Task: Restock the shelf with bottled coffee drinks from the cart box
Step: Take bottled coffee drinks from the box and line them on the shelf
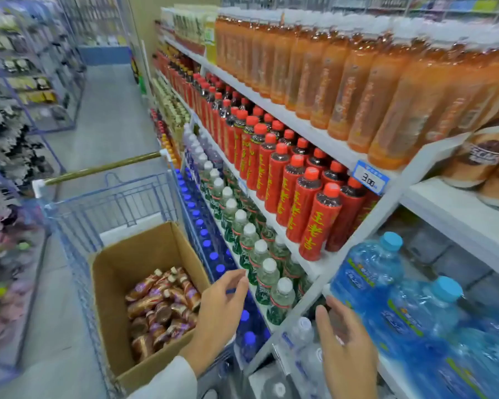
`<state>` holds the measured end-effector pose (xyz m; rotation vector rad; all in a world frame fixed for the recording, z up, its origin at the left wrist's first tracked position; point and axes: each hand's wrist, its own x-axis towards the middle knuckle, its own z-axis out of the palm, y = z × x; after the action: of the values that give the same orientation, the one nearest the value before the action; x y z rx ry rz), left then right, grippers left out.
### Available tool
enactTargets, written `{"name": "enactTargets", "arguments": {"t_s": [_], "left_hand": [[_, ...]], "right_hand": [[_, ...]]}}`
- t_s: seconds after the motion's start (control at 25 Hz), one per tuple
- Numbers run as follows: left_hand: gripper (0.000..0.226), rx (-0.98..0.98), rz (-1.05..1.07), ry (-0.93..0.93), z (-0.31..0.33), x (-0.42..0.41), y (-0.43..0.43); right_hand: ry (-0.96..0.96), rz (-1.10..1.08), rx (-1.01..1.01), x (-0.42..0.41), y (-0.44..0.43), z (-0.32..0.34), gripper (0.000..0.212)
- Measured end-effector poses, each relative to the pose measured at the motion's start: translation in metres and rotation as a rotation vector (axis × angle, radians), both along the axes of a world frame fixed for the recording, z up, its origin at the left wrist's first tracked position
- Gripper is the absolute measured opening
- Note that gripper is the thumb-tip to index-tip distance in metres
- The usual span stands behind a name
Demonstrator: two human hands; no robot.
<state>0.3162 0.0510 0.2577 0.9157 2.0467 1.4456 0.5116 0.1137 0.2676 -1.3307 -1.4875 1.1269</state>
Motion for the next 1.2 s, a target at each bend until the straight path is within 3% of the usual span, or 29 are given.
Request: {"name": "enactTargets", "arguments": {"t_s": [0.24, 0.4, 0.56, 0.8, 0.92, 1.04, 1.2], "left_hand": [[0.012, -0.182, 0.268, -0.186, -0.064, -0.092, -0.08], [0.011, -0.309, 0.444, -0.334, -0.107, -0.15, -0.107], [0.013, -0.453, 0.542, -0.429, -0.163, -0.206, -0.111], [0.034, -0.695, 0.599, -0.672, -0.249, -0.272, -0.083], [0.033, -0.815, 0.482, -0.669, -0.284, -0.279, -0.081], [0.03, -0.789, 0.123, -0.6, -0.309, -0.263, -0.078], [0.071, -0.765, -0.489, -0.35, -0.328, -0.229, -0.048]], "right_hand": [[-0.188, 0.307, -0.301, -0.107, -0.017, -0.071, 0.015], [-0.284, 0.325, -0.349, -0.173, -0.026, -0.124, 0.058], [-0.355, 0.414, -0.385, -0.227, -0.036, -0.169, 0.077], [-0.587, 0.563, -0.525, -0.268, -0.032, -0.18, 0.037], [-0.614, 0.576, -0.58, -0.278, -0.024, -0.177, 0.016], [-0.623, 0.578, -0.618, -0.283, -0.014, -0.172, 0.012], [-0.647, 0.559, -0.611, -0.281, -0.002, -0.163, 0.013]]}}
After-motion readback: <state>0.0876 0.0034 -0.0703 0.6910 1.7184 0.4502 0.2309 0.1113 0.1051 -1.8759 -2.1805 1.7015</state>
